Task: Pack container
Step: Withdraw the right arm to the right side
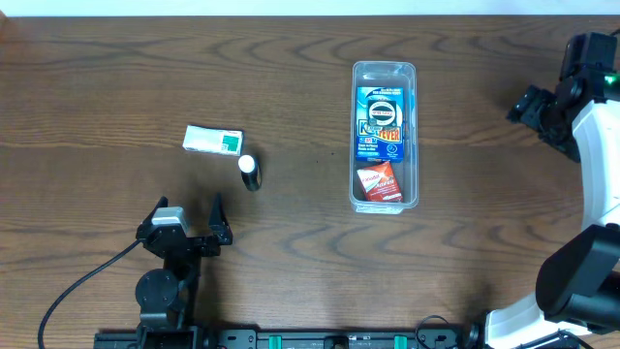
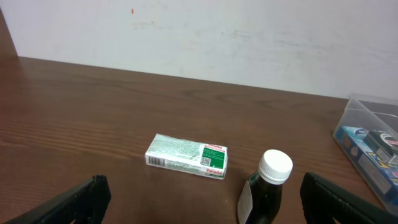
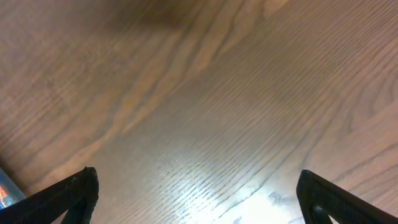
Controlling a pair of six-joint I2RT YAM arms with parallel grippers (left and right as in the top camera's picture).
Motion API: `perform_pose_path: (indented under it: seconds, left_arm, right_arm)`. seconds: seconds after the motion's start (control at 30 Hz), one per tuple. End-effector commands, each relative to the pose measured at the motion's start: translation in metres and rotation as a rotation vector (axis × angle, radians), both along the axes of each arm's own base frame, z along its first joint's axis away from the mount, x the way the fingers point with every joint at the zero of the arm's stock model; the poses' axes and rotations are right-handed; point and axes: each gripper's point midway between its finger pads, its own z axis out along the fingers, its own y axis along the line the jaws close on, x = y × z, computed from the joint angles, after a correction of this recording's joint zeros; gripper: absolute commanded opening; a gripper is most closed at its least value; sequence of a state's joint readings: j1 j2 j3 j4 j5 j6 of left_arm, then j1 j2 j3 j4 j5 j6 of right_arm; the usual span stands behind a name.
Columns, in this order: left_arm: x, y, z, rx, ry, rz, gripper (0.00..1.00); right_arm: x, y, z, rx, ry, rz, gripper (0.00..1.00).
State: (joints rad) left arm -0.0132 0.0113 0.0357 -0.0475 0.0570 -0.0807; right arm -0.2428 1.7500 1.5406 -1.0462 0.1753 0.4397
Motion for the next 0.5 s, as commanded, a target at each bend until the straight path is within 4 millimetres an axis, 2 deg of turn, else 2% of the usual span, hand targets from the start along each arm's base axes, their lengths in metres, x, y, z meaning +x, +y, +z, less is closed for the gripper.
perform_pose_path:
  seconds: [0.0,0.47]
  left_arm:
    - [0.0004,-0.0005,-0.0192,0.005,0.047,-0.006,0.98]
    - [0.0006,-0.0007,-0.0181,0.004,0.042,-0.007,0.98]
  right_arm:
    - [-0.0033,-0.0011,-0.0059,0.004,0.015,-0.006,0.99]
    - [-0.0033,-0.0011,-0.0059,0.004,0.015,-0.006,0.99]
